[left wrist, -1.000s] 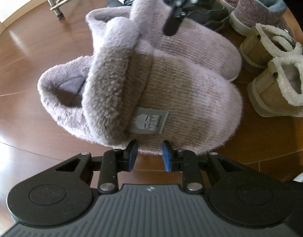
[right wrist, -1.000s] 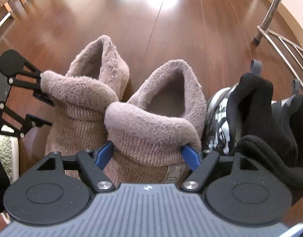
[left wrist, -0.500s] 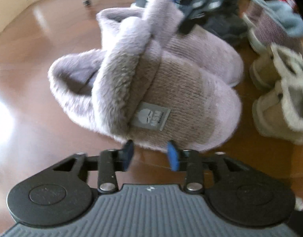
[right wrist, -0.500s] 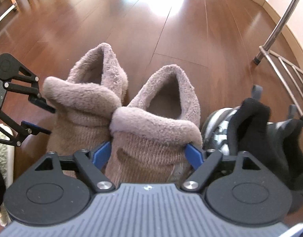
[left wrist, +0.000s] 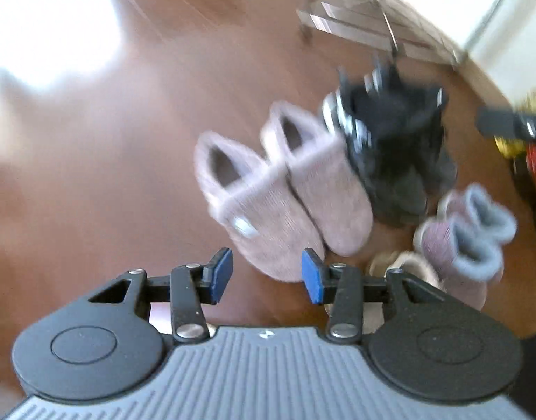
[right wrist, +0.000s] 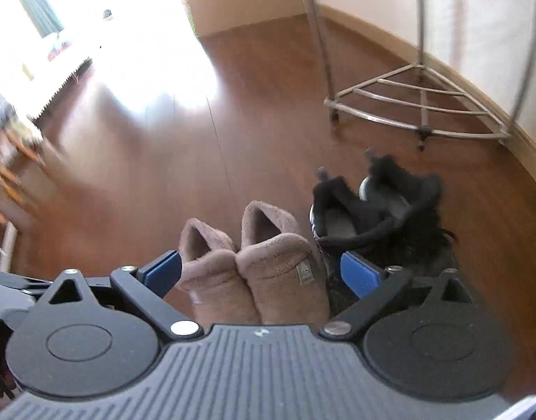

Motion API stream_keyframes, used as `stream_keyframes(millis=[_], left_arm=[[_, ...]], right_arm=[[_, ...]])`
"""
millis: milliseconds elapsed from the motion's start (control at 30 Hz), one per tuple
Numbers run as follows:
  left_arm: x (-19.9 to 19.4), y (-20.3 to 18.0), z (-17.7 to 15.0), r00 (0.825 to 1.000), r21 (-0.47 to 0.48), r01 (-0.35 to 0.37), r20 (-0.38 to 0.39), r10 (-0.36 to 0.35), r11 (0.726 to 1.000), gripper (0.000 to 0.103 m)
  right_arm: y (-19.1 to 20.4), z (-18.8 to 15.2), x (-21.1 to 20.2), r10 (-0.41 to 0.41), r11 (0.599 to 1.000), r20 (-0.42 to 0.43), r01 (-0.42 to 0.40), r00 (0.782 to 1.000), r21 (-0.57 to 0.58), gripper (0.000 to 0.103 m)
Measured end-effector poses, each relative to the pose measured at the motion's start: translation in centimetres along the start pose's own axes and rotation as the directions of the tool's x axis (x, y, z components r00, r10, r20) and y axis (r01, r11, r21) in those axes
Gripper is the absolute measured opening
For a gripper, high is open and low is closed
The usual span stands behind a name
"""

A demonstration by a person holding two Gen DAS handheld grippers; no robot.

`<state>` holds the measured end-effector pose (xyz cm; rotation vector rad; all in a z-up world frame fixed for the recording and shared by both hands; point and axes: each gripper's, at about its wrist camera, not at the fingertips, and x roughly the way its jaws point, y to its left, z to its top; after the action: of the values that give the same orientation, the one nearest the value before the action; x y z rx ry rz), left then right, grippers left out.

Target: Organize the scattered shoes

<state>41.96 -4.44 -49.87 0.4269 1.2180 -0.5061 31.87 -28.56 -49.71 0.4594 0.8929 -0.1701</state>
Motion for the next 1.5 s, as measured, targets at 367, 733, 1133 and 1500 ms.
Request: stream_keyframes(millis=[367, 733, 1133, 1500], left_arm=[[-30.8, -10.9, -0.1, 0.996, -0.366, -0.054, 0.043, 0.075, 0.929, 0.078], [-43.7, -19.6, -7.1, 0.96, -0.386, -0.238, 0.045, 0.276, 0.891, 0.079], [-54.9, -26.0, -16.9, 0.96, -0.522, -0.224, 0.029, 0.279, 0.823, 0.082], [-58.1, -33.0, -18.7, 0.947, -0.553, -0.239, 0.05, 0.319, 0.798, 0.082]], right_arm=[[1.9, 12.1, -32.5, -0.074, 0.92, 0.255, 0.165, 0.964, -0.356, 0.102], [-2.0, 6.8, -46.2, -0.077, 0.991, 0.058, 0.082, 0.995, -0.102, 0.102], [-0.3, 0.8, -58.4, 0.02, 0.99, -0.068, -0.029, 0.997, -0.137, 0.102], [-3.6, -2.5, -63.8, -0.011, 0.974, -0.128, -0.019, 0.992, -0.226, 0.102]])
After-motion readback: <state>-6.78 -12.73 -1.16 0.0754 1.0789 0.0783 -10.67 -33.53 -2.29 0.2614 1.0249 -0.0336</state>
